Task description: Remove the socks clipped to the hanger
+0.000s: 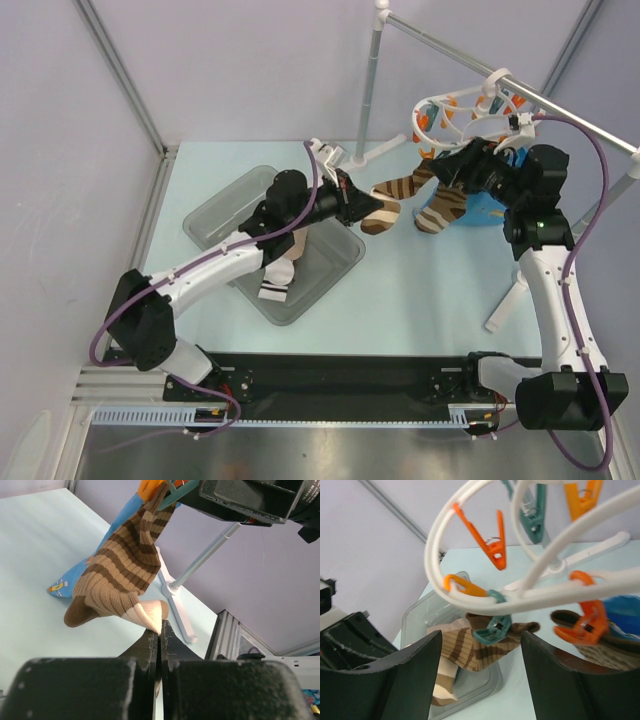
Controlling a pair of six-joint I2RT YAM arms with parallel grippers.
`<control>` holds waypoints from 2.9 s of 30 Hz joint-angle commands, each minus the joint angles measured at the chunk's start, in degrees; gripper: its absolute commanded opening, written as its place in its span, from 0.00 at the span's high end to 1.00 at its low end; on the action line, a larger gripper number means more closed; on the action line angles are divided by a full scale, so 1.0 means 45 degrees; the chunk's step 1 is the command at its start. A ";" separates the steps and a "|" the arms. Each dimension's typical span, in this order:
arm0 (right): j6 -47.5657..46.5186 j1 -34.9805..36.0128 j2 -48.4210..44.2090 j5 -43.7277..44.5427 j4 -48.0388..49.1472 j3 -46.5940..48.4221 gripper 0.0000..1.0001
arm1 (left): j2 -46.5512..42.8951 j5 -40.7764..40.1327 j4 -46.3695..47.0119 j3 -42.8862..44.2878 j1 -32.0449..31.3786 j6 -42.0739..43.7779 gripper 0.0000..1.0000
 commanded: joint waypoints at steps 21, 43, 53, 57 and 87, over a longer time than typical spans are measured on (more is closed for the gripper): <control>-0.2488 0.0616 -0.0380 0.0222 0.2898 -0.0633 0.26 | 0.0191 0.3412 -0.0223 0.1140 0.1275 -0.2250 1.00; -0.2606 -0.0204 -0.0575 -0.2571 0.4422 -0.1278 0.43 | 0.1227 0.5268 -0.0733 0.1981 0.2174 -0.3090 1.00; -0.2334 -0.0244 -0.0615 -0.2747 0.4812 -0.1395 0.74 | 0.1422 0.5327 -0.0713 0.2019 0.2291 -0.3148 1.00; -0.2002 -0.0244 -0.0595 -0.2904 0.5125 -0.1532 0.89 | 0.1480 0.5326 -0.0733 0.2019 0.2291 -0.3129 1.00; 0.0284 -0.0244 -0.0029 -0.2611 0.6024 -0.1532 1.00 | 0.1286 0.5287 -0.0674 0.1766 0.2272 -0.3168 1.00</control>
